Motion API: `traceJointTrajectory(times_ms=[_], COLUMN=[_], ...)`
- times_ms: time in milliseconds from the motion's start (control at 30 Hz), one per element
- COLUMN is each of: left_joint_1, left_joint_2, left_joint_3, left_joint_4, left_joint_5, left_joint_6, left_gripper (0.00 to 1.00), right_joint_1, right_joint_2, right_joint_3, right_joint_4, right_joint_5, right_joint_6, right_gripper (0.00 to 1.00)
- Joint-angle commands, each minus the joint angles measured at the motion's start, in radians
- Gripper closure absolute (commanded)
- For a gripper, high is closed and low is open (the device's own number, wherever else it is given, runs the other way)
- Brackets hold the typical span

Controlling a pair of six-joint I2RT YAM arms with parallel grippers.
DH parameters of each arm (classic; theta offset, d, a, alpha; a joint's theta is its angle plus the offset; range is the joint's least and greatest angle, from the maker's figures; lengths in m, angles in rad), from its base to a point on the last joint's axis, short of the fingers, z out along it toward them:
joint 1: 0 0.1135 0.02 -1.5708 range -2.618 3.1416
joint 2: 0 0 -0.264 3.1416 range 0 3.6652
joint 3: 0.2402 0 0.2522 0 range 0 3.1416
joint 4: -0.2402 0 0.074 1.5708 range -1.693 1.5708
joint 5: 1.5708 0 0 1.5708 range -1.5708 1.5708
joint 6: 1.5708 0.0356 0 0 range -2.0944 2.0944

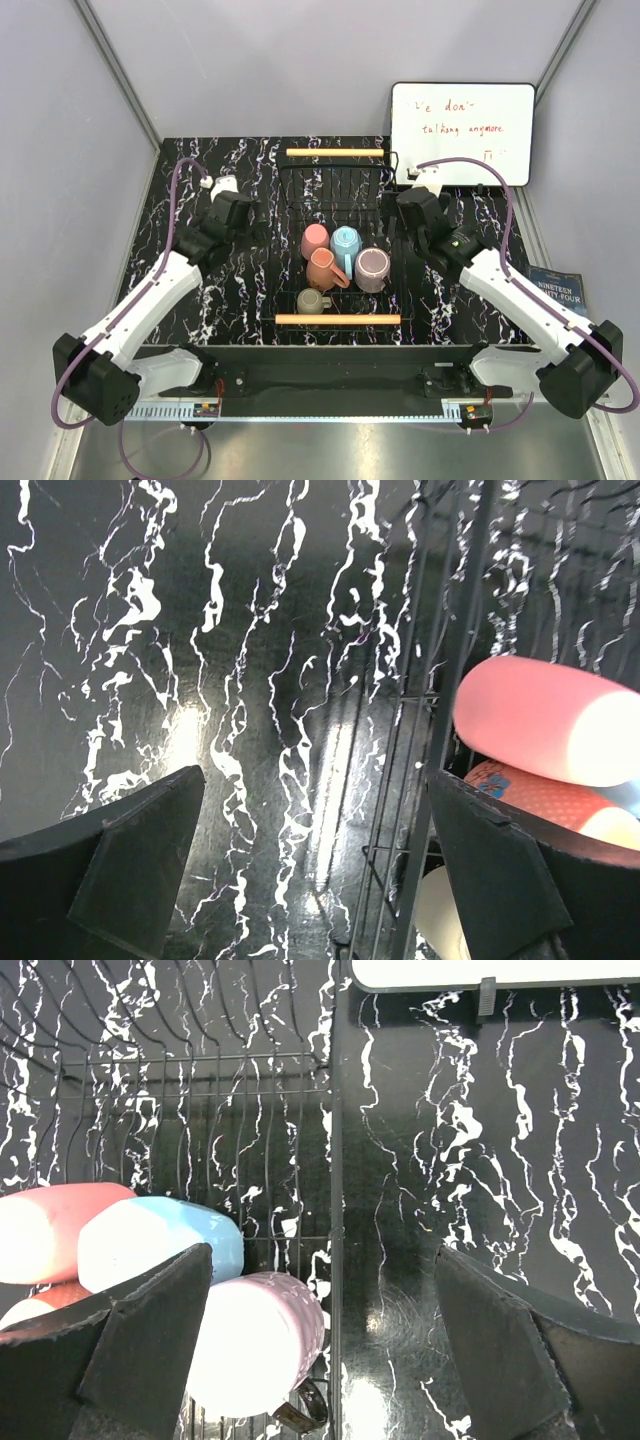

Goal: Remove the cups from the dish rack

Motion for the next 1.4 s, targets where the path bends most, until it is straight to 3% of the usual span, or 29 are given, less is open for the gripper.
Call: traceJointTrajectory(times_ms=[0, 633, 1367], left_joint_1=[0.0, -0.046, -0.05], left_joint_2=[-0.033, -0.167, -0.151], left_joint_3=[-0.004, -0.08, -0.103], left_joint_4=[0.055, 0.075, 0.069], left_joint_5=[0.035, -0.002, 0.006], left_joint_6=[0.009, 0.036, 0.012], left_gripper=[0.01, 0.01, 0.01], right_joint_1=[0.003, 0.073, 0.127], right_joint_2=[0.009, 0.322, 0.521], right_joint_3=[0.03, 0.258, 0.297], right_joint_4=[0.028, 0.001, -0.015], right_joint_5=[-0.058, -0.244, -0.241], right_joint_6=[0.002, 0.034, 0.044], right_gripper=[0.0, 0.03, 0.0])
